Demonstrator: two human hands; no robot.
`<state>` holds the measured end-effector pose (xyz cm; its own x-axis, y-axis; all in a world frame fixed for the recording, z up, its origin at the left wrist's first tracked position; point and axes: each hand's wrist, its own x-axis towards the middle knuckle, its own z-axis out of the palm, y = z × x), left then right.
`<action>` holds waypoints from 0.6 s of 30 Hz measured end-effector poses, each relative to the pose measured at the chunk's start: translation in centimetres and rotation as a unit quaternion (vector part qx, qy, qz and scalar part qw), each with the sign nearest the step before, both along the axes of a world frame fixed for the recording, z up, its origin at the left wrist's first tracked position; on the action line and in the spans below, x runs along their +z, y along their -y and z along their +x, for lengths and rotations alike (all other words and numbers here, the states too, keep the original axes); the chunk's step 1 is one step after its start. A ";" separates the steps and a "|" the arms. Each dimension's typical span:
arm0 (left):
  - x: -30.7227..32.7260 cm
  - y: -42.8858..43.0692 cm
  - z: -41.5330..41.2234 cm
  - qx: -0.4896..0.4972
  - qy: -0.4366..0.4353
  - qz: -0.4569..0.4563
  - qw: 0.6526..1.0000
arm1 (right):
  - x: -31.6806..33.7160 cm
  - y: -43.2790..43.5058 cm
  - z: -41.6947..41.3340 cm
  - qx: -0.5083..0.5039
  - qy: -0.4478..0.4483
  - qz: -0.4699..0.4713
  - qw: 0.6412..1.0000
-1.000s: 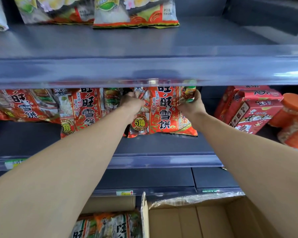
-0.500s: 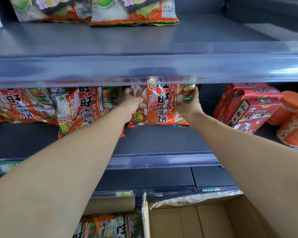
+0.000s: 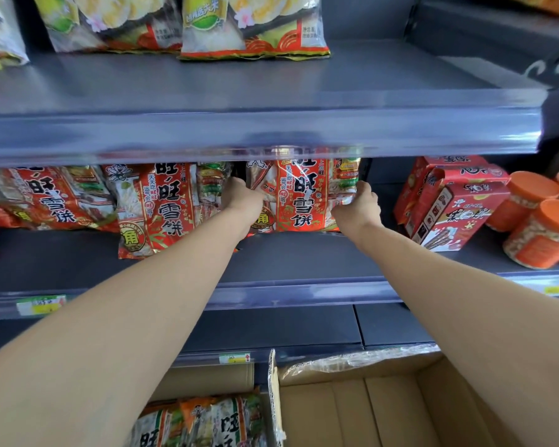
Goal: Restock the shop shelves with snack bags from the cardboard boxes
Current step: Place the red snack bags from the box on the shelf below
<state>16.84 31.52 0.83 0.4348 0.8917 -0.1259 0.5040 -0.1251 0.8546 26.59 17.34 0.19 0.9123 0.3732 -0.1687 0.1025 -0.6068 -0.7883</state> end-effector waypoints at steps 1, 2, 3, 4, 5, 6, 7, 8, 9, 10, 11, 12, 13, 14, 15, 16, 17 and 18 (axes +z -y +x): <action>0.2 0.5 -0.4 -0.007 0.000 0.001 1.000 | 0.2 0.4 -0.4 0.009 0.007 -0.004 1.000; 0.4 1.1 -0.8 -0.015 0.000 0.004 1.000 | 0.5 0.8 -0.8 0.018 0.011 -0.008 1.000; 0.6 1.8 -1.3 -0.022 0.001 0.008 1.000 | 0.7 1.3 -1.2 0.027 0.018 -0.009 0.999; 0.9 2.5 -1.8 -0.032 0.000 0.010 0.999 | 1.0 1.9 -1.7 0.038 0.022 -0.009 0.999; 1.1 3.2 -2.4 -0.041 0.000 0.012 0.999 | 1.2 2.5 -2.3 0.050 0.023 -0.005 0.998; 1.4 3.9 -3.1 -0.052 0.000 0.013 0.999 | 1.5 3.2 -2.9 0.061 0.020 0.002 0.998; 1.6 4.6 -3.8 -0.062 0.002 0.011 0.998 | 1.7 3.9 -3.5 0.074 0.018 0.009 0.997; 1.9 5.4 -4.6 -0.071 0.003 0.009 0.997 | 2.0 4.6 -4.2 0.088 0.023 0.011 0.996; 2.2 6.2 -5.5 -0.078 0.005 0.009 0.997 | 2.3 5.4 -4.8 0.104 0.033 0.010 0.994; 2.4 7.1 -6.5 -0.083 0.006 0.010 0.996 | 2.8 6.3 -5.6 0.119 0.042 0.008 0.992; 2.7 7.9 -7.5 -0.087 0.007 0.014 0.996 | 3.3 7.0 -6.4 0.134 0.054 0.008 0.989; 3.0 8.7 -8.6 -0.093 0.007 0.020 0.995 | 3.8 7.7 -7.1 0.148 0.065 0.008 0.987; 3.4 9.6 -9.8 -0.100 0.002 0.030 0.995 | 4.2 8.4 -7.9 0.163 0.078 0.006 0.984; 3.8 10.5 -11.0 -0.105 -0.004 0.044 0.993 | 4.7 9.1 -8.7 0.181 0.091 0.003 0.979; 4.1 11.4 -12.3 -0.110 -0.009 0.061 0.992 | 5.1 9.7 -9.6 0.203 0.105 0.000 0.974; 4.4 12.3 -13.7 -0.114 -0.015 0.077 0.990 | 5.3 10.4 -10.5 0.228 0.115 -0.003 0.967; 4.7 13.0 -15.0 -0.118 -0.022 0.092 0.989 | 5.5 11.0 -11.4 0.253 0.127 -0.006 0.959; 4.9 13.8 -16.4 -0.123 -0.033 0.105 0.986 | 5.8 11.5 -12.4 0.278 0.144 -0.013 0.950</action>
<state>0.44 17.74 5.74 0.6384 0.7696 0.0151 0.4895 -0.4210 0.7636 14.23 5.81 5.99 0.5849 0.8100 0.0416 0.6221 -0.4151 -0.6639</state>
